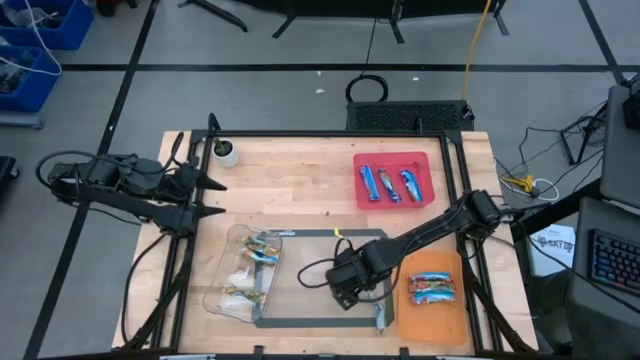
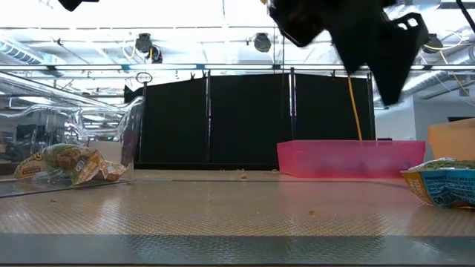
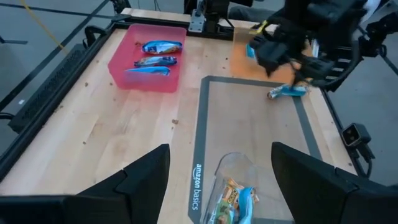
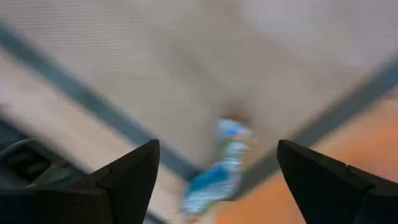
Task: Pick and place Granola Bars by type
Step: Put the yellow granola bar into the transparent bin
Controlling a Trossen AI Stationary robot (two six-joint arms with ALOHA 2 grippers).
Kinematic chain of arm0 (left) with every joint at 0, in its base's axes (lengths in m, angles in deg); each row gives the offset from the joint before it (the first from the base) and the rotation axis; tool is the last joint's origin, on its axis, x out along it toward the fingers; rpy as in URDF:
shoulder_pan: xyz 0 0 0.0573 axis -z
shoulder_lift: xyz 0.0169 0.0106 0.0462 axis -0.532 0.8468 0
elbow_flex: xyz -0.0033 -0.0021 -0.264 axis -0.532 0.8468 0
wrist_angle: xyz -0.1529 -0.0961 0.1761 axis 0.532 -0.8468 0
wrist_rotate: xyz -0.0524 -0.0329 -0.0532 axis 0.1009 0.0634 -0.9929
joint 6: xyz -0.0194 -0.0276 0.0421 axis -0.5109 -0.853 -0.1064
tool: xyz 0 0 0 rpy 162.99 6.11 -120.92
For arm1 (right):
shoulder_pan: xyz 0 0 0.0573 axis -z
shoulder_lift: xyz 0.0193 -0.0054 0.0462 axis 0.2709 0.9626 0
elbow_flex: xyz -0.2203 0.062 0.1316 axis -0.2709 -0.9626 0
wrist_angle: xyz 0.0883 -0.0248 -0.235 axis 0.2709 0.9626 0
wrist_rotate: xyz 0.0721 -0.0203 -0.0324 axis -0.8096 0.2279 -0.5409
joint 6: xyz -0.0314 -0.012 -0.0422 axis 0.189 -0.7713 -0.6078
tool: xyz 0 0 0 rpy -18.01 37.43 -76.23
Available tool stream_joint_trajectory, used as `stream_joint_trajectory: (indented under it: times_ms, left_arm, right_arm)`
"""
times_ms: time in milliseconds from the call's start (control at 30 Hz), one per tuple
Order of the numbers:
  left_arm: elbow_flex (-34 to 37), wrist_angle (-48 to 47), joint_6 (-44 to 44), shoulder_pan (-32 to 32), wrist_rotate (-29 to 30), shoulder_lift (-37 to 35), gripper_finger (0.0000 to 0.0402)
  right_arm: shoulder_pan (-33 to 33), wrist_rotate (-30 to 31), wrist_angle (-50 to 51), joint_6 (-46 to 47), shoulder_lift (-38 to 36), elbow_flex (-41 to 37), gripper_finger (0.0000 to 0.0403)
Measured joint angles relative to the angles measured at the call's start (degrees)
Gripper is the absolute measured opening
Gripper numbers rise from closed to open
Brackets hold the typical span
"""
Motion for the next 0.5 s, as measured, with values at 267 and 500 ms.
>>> stream_joint_trajectory:
  times_ms: [267, 500]
  left_arm:
    - [0.0, -0.2, 0.14, 0.0, -2.41, 0.0, 0.0278]
    - [0.0, -0.59, 0.27, -0.02, -2.41, 0.0, 0.0278]
  right_arm:
    - [-0.25, 3.16, 4.39, 2.5, 0.11, -0.9, 0.0313]
    - [-1.45, 4.19, 1.9, 5.78, 0.09, -3.85, 0.0313]
